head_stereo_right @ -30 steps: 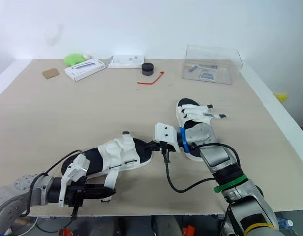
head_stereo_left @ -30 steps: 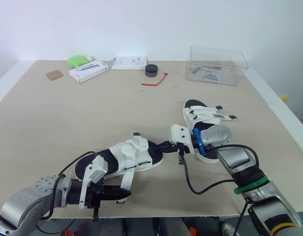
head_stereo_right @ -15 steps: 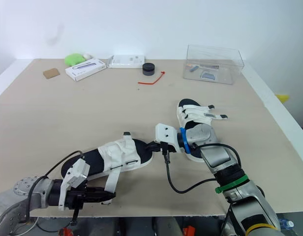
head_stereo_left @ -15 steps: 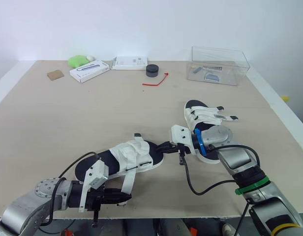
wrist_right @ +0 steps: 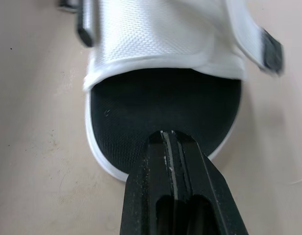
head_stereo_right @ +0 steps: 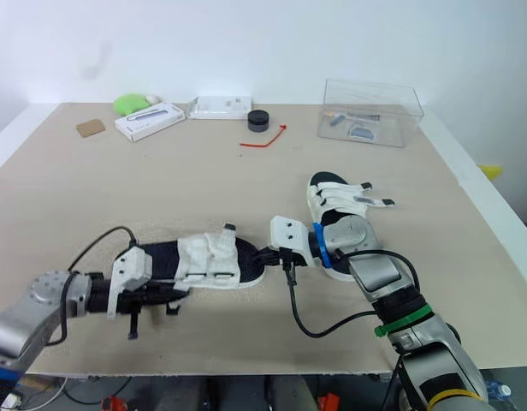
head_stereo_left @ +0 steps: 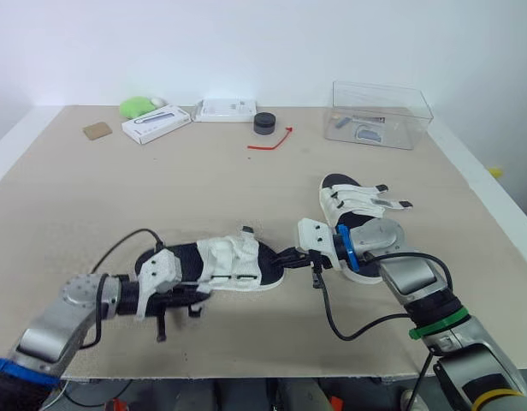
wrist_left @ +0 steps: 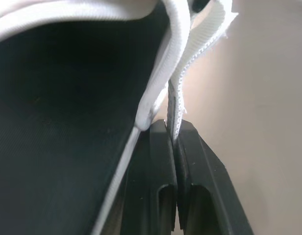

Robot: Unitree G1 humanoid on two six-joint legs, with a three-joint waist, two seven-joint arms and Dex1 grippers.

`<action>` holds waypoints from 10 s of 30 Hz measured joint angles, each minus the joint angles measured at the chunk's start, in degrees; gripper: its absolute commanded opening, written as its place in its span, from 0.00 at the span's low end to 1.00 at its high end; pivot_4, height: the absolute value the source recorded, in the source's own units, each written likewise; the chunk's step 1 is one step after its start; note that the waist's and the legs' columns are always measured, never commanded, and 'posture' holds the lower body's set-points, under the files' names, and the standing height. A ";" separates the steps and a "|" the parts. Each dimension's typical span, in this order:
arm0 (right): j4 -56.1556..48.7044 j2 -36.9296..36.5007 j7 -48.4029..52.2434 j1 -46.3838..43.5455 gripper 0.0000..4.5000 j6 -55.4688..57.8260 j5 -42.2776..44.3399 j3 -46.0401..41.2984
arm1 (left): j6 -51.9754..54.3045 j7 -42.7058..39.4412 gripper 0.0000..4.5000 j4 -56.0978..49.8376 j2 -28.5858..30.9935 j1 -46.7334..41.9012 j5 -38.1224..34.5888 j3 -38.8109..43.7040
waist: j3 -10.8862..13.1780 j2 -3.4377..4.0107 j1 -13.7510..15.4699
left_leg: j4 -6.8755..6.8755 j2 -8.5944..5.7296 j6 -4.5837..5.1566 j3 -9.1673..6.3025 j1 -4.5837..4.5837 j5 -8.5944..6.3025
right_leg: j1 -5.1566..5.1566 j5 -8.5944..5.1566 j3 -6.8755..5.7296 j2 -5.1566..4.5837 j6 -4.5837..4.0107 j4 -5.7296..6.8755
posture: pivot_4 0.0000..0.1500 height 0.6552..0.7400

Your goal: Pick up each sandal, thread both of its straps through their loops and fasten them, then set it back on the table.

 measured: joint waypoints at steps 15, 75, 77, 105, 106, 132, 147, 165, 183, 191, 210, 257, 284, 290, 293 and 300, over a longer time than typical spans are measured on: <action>0.00 -0.30 0.26 -0.14 0.00 0.13 0.02 -0.04 | 10.21 -2.88 0.01 -6.69 -1.58 2.50 -8.37 1.72 | 0.01 -0.02 -0.01 | 0.04 0.00 -0.01 -0.01 -0.07 -0.01 | -0.02 0.01 0.05 -0.07 0.07 -0.01 | 1.00 1.00; 0.98 -0.19 0.10 -0.31 0.00 -1.69 -0.04 0.24 | -94.37 11.40 0.91 19.93 8.81 -3.88 24.95 2.00 | 0.00 -0.01 0.01 | 0.03 0.13 0.02 0.50 0.07 -0.03 | -0.05 0.16 -0.13 -0.47 -0.05 -0.04 | 1.00 1.00; 0.99 -0.20 0.17 -0.32 0.00 -1.70 -0.04 0.24 | -93.46 12.68 0.91 20.69 9.29 -3.88 24.95 2.41 | 0.00 -0.01 0.01 | 0.03 0.13 0.02 0.53 0.07 -0.03 | -0.05 0.18 -0.13 -0.49 -0.06 -0.04 | 1.00 1.00; 2.07 -0.12 0.88 -0.97 0.00 -1.75 -0.03 0.28 | -96.34 21.64 0.91 15.16 8.23 -13.31 35.53 -13.47 | -0.01 -0.03 0.01 | 0.04 0.08 0.01 0.75 0.11 -0.03 | -0.04 0.41 0.06 -0.54 -0.20 -0.04 | 1.00 1.00; 2.02 -0.14 0.84 -0.97 0.00 -1.60 -0.04 0.28 | -95.98 21.78 0.91 14.79 8.58 -13.04 35.39 -13.69 | -0.01 -0.03 0.01 | 0.04 0.08 0.01 0.75 0.11 -0.03 | -0.04 0.40 0.05 -0.54 -0.20 -0.04 | 1.00 1.00; 1.79 -0.31 0.79 -0.85 0.00 -1.98 -0.11 0.31 | -84.51 22.74 0.01 6.32 10.53 -4.97 28.81 -14.55 | -0.01 -0.03 0.02 | 0.05 0.07 0.02 0.74 0.13 -0.03 | -0.04 0.39 0.05 -0.53 -0.17 -0.04 | 1.00 1.00; 1.77 -0.36 1.00 -0.88 0.00 -2.38 -0.96 0.30 | -38.45 16.76 0.01 -0.83 7.38 -6.90 -5.68 -10.14 | -0.01 -0.04 0.03 | 0.08 0.08 0.01 0.63 0.11 -0.02 | -0.02 0.20 0.20 -0.09 0.18 -0.02 | 1.00 1.00; 1.79 -0.44 0.99 -0.99 0.00 -2.14 -1.10 0.28 | 14.53 22.22 0.01 1.64 -6.10 -13.74 -32.76 3.49 | -0.01 -0.08 0.03 | 0.15 -0.02 -0.07 0.36 0.07 0.03 | 0.03 0.24 0.29 0.00 0.18 0.00 | 1.00 1.00; 1.41 -0.62 0.98 -0.93 0.00 -1.70 -1.10 0.28 | 25.42 23.18 0.01 2.77 -8.80 -13.03 -28.37 7.04 | -0.01 -0.08 0.03 | 0.14 -0.08 -0.13 0.14 0.05 0.06 | 0.09 0.27 0.17 -0.06 0.09 0.00 | 1.00 1.00; 1.37 -0.65 0.98 -0.86 0.00 -1.70 -1.12 0.28 | 25.05 23.03 0.31 4.93 -10.19 -13.03 -24.83 8.12 | -0.01 -0.08 0.03 | 0.14 -0.08 -0.15 0.09 0.05 0.08 | 0.11 0.26 0.12 -0.06 0.09 0.00 | 1.00 1.00; 1.14 -0.86 0.84 -0.69 0.00 -2.28 -1.12 0.29 | 5.85 11.23 0.52 17.57 -13.00 -24.19 -7.57 5.71 | -0.01 -0.17 0.05 | 0.14 -0.12 -0.17 0.06 -0.03 0.08 | 0.10 0.36 0.07 -0.09 -0.11 -0.03 | 1.00 1.00; 2.13 0.16 -0.50 -1.01 0.00 -2.90 -1.23 0.34 | 55.34 9.75 0.99 45.24 -22.02 -52.84 -7.24 2.88 | 0.03 -0.25 -0.34 | 0.25 -0.10 -0.15 -0.05 -0.14 0.10 | 0.03 0.25 0.05 0.03 0.15 0.02 | 1.00 1.00; 1.27 -0.11 -1.74 -0.35 0.00 -3.41 -1.75 0.27 | 53.62 -1.73 0.80 44.86 -24.13 -53.94 -6.54 -6.76 | 0.03 -0.26 -0.31 | 0.24 -0.13 -0.16 -0.05 -0.15 0.10 | 0.03 0.20 0.06 0.01 0.20 0.02 | 1.00 1.00; 1.23 -0.17 -1.71 -0.34 0.00 -3.43 -1.75 0.27 | 50.79 -1.50 0.13 45.97 -24.45 -54.05 -5.21 -6.71 | 0.03 -0.26 -0.31 | 0.24 -0.14 -0.16 -0.06 -0.16 0.10 | 0.03 0.21 0.06 0.00 0.18 0.02 | 1.00 1.00; 1.23 -0.20 -1.70 -0.34 0.00 -3.43 -1.75 0.27 | 49.62 -1.64 0.02 46.06 -24.30 -54.12 -4.64 -6.63 | 0.03 -0.26 -0.31 | 0.24 -0.15 -0.16 -0.05 -0.16 0.10 | 0.03 0.21 0.06 -0.01 0.19 0.02 | 1.00 1.00; 1.13 -0.23 -1.63 -0.35 0.00 -3.42 -1.75 0.27 | 46.91 -2.26 0.02 39.59 -22.03 -53.80 -5.54 -4.02 | 0.04 -0.26 -0.31 | 0.24 -0.11 -0.16 -0.06 -0.18 0.10 | 0.01 0.22 0.09 -0.01 0.17 0.02 | 1.00 1.00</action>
